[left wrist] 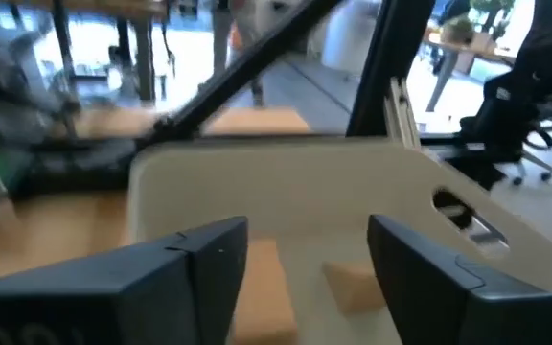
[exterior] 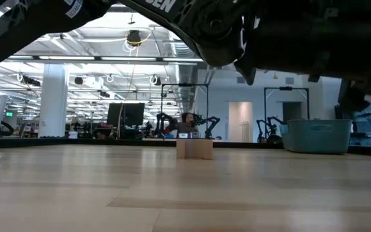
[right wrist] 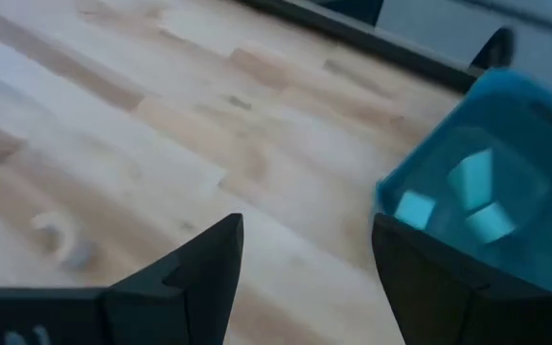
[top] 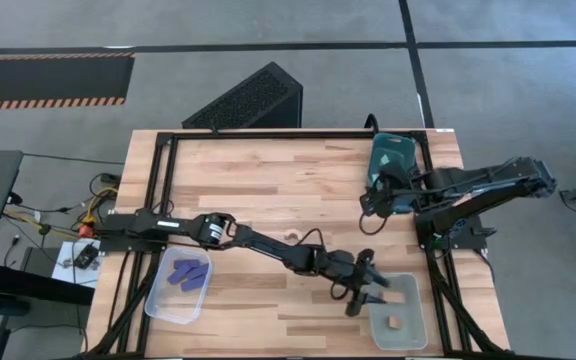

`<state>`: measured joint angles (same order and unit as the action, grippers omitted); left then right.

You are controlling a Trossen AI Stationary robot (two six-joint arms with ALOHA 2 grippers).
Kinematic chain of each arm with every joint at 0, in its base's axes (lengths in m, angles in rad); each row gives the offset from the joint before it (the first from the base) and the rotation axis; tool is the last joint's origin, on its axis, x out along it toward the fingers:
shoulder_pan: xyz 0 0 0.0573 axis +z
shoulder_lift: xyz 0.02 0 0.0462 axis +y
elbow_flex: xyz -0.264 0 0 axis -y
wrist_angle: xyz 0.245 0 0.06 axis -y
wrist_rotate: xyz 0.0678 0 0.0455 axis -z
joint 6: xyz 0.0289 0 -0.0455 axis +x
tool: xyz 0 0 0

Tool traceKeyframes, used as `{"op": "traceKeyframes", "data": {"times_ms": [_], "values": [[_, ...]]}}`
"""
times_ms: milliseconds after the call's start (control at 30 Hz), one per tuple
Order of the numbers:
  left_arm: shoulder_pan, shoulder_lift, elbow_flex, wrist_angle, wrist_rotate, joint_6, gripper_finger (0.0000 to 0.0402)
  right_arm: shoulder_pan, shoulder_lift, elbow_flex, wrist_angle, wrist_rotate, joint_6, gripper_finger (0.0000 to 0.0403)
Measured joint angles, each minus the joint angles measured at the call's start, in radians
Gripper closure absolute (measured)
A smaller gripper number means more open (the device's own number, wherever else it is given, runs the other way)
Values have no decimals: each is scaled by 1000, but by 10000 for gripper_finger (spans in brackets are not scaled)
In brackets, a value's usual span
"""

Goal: Sort & place blocks by color
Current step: Put the brown block into the gray bin

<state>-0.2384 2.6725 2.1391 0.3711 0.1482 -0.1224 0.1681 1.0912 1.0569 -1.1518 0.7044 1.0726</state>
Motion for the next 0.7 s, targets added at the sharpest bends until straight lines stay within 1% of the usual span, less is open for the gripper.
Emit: {"op": "traceKeyframes", "data": {"times_ms": [67,133,200,333,367,433,467,567,633,700], "values": [[7,-12,-1,-68,14,-41,184,27,-17,0,-4,-13,23,148],[22,-63,-2,-203,47,-81,177,53,-46,0,-23,-20,55,148],[41,-125,-2,-313,51,-75,176,82,-81,0,-41,-22,94,148],[69,-250,2,-493,-18,-6,190,128,-162,0,-44,-15,143,148],[74,-270,2,-517,-32,1,195,138,-179,0,-45,-6,160,148],[81,-311,-10,-577,-47,20,205,160,-204,0,-45,41,192,148],[86,-333,-32,-578,-49,36,211,172,-215,0,-46,71,205,148],[94,-432,-161,-580,-63,67,226,205,-234,0,-47,147,218,148],[102,-513,-309,-554,-67,67,234,219,-235,0,-43,173,218,148],[112,-607,-500,-464,-67,44,241,233,-226,0,-36,175,215,148]]}}
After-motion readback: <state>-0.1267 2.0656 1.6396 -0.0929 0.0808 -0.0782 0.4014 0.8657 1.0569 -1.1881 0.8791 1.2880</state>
